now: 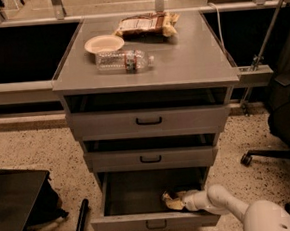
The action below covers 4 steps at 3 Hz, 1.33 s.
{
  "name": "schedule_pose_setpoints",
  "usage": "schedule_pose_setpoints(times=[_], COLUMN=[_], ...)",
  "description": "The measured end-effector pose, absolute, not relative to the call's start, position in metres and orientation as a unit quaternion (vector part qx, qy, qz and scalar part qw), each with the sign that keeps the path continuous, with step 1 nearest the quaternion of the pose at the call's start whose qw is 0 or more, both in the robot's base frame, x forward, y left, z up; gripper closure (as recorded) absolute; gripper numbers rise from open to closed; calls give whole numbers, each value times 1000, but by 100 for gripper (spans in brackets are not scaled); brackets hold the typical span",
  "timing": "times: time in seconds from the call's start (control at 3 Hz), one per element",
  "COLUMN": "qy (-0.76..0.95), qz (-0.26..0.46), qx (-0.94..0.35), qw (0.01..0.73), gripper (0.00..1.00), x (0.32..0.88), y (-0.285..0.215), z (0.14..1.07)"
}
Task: Place orange can into bottom drawer
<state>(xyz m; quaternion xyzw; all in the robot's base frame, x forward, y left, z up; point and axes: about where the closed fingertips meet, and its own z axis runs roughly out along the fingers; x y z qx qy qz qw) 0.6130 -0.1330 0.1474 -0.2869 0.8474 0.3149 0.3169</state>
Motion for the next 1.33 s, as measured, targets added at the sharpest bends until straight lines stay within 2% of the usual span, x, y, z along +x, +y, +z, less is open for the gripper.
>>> schedule_pose_setpoints(times=[0.33, 1.33], qy=[847, 847], qz=[315, 315], qx=[-287, -287], qw=[317, 317], gripper=[82, 12], x=[613, 613], y=[-133, -133], z=[147, 147])
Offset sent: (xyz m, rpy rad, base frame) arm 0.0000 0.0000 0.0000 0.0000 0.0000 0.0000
